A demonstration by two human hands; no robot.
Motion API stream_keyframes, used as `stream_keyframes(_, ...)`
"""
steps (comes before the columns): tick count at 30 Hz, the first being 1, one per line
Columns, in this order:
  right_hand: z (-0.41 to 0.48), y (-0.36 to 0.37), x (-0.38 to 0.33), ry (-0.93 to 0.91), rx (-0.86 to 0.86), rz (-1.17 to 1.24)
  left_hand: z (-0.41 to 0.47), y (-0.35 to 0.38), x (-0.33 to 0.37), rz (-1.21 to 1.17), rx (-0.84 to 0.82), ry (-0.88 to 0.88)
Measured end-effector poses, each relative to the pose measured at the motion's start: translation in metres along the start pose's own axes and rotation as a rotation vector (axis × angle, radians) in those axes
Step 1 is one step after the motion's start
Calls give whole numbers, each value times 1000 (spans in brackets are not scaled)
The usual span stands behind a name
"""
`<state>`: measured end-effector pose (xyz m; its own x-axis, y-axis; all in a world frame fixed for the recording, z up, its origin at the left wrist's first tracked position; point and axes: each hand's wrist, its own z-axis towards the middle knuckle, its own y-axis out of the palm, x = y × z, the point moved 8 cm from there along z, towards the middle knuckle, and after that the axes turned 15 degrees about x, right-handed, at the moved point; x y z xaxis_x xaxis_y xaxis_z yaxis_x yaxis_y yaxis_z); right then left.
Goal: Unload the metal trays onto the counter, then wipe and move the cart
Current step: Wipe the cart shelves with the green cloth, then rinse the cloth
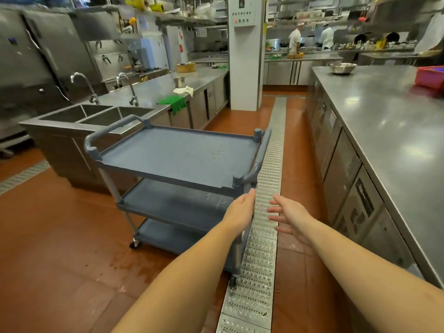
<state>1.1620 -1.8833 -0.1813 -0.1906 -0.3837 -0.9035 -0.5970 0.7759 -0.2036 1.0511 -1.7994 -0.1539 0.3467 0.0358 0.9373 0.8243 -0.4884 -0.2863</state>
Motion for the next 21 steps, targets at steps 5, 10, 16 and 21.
stream_keyframes(5,51,-19,-23,-21,-29,3,27,31,22,17,66,21)
stream_keyframes(10,95,-21,-38,-89,-48,-47,69,44,35,124,155,106)
stream_keyframes(16,152,-21,-77,-217,31,-107,138,53,49,151,248,138)
stream_keyframes(21,205,-6,-109,-285,68,-178,200,60,62,284,282,188)
